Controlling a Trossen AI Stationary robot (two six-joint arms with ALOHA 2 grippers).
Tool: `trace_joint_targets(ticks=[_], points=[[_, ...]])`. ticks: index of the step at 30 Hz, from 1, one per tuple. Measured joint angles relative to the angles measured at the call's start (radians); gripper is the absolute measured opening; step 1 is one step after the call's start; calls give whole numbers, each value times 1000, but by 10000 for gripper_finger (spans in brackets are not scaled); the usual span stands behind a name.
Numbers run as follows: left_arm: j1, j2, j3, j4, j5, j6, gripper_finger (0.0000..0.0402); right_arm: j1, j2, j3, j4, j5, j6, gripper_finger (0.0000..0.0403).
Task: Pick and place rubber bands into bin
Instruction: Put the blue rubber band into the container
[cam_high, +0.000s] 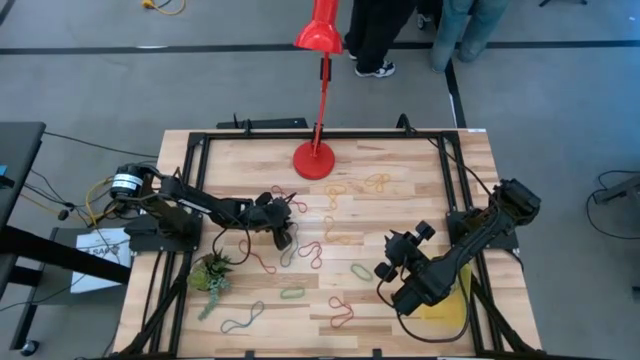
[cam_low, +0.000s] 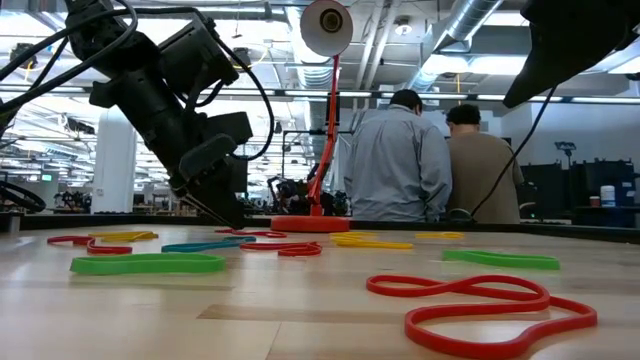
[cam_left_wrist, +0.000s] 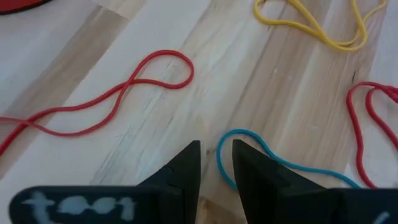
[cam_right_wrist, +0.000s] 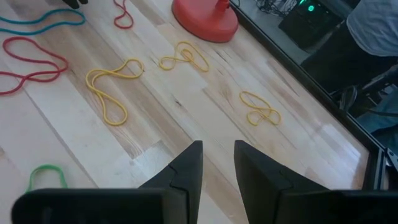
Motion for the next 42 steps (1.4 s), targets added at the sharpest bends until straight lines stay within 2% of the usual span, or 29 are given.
trace_joint_targets(ticks=[9, 15, 42], points=[[0, 0, 0, -12, 9, -27, 82, 0, 0, 0, 0, 0, 0, 87], [3, 0, 0, 1, -2, 19, 82, 0, 0, 0, 1, 0, 0, 87], [3, 0, 0, -7, -18, 22, 82, 0, 0, 0, 2, 0, 0, 87]])
